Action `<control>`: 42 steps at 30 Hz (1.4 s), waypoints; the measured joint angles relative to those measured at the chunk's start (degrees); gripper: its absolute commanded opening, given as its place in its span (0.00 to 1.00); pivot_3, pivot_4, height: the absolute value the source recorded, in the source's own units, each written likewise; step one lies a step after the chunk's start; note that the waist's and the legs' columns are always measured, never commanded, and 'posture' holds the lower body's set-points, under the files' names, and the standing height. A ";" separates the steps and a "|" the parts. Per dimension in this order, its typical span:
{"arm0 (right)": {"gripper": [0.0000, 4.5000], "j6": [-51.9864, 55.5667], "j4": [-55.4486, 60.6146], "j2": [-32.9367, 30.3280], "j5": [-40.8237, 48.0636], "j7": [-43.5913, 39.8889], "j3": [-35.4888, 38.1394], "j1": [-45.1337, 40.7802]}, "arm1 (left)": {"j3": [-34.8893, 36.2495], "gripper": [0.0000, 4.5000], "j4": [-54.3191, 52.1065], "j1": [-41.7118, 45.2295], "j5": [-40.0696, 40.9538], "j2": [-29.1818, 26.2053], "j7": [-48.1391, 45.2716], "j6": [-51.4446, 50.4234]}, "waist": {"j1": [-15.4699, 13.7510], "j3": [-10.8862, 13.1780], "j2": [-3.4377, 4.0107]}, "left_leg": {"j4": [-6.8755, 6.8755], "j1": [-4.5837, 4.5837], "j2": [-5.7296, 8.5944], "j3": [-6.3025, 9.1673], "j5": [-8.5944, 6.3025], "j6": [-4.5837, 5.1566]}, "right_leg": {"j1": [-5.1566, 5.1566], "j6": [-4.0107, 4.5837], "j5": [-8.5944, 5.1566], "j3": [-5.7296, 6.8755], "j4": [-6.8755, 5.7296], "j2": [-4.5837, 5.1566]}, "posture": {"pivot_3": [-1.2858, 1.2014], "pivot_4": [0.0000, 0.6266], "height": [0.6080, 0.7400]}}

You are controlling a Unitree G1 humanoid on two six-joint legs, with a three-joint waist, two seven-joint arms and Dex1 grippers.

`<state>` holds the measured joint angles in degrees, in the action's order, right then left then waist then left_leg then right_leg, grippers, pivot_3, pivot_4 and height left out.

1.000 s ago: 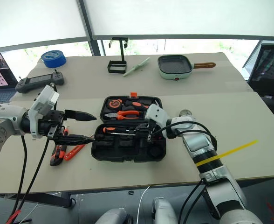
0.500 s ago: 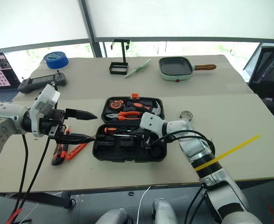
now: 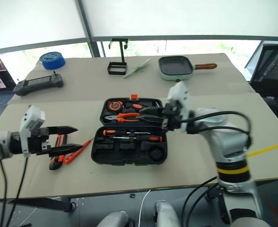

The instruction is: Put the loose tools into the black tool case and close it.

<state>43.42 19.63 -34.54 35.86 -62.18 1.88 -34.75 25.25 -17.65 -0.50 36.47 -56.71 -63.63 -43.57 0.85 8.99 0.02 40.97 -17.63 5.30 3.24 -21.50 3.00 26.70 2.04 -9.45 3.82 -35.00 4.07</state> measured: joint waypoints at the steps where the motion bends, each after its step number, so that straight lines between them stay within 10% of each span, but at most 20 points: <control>1: 0.72 1.16 1.26 -1.46 1.79 -1.25 0.29 0.88 | 2.80 1.00 -0.64 -3.63 -0.77 0.11 0.09 0.45 | -0.04 0.01 0.01 | -0.02 0.01 -0.01 -0.03 0.00 0.00 | -0.01 0.00 0.00 -0.01 0.02 0.00 | 0.52 0.24 1.00; 5: 0.97 3.00 3.63 -7.05 5.82 -3.98 1.74 3.45 | 11.00 1.00 -1.15 -16.40 -6.55 0.37 -0.15 4.48 | -0.44 0.02 -0.03 | -0.02 0.05 -0.02 -0.05 -0.01 0.01 | -0.19 -0.01 -0.01 -0.04 0.10 0.04 | 0.52 0.24 1.00; 11: 0.97 2.08 4.39 -7.92 5.92 -3.45 1.45 5.91 | 10.32 1.00 -1.86 -16.73 -8.17 -5.34 -0.78 2.30 | -2.01 0.07 -0.14 | -0.01 0.12 -0.03 -0.01 -0.11 0.17 | -0.37 -0.08 -0.01 0.02 0.04 0.15 | 0.52 0.24 1.00; 24: 0.97 -2.09 8.13 -5.85 2.96 5.11 0.65 11.65 | -26.97 1.00 -0.33 24.88 -5.92 -14.92 4.56 -21.76 | -0.01 0.11 -0.22 | -0.03 0.13 0.09 -0.14 -0.08 0.07 | -0.22 -0.07 0.00 0.12 -0.01 0.11 | 0.52 0.24 1.00; 36: 0.97 -2.19 13.02 -3.89 2.78 12.80 1.04 16.06 | -45.21 1.00 6.09 34.38 -13.17 -7.01 5.58 -25.59 | -0.50 0.12 -0.25 | -0.02 0.20 0.08 -0.12 0.07 -0.13 | -0.26 0.02 -0.05 0.05 -0.08 0.17 | 0.52 0.24 1.00; 42: 1.00 -2.18 13.60 -3.99 3.70 14.44 1.27 16.73 | -46.66 0.57 6.41 34.62 -16.16 -5.79 7.81 -25.52 | -0.74 0.12 -0.25 | -0.03 0.21 0.08 -0.10 0.07 -0.12 | -0.26 0.02 -0.05 0.03 -0.08 0.17 | 0.52 0.24 1.00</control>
<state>41.23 33.23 -38.53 39.56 -47.74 3.14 -18.02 -21.41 -11.24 34.13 20.32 -62.50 -55.82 -69.09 0.11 9.10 -0.22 40.94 -17.42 5.38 3.14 -21.43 2.88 26.44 2.06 -9.49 3.85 -35.08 4.24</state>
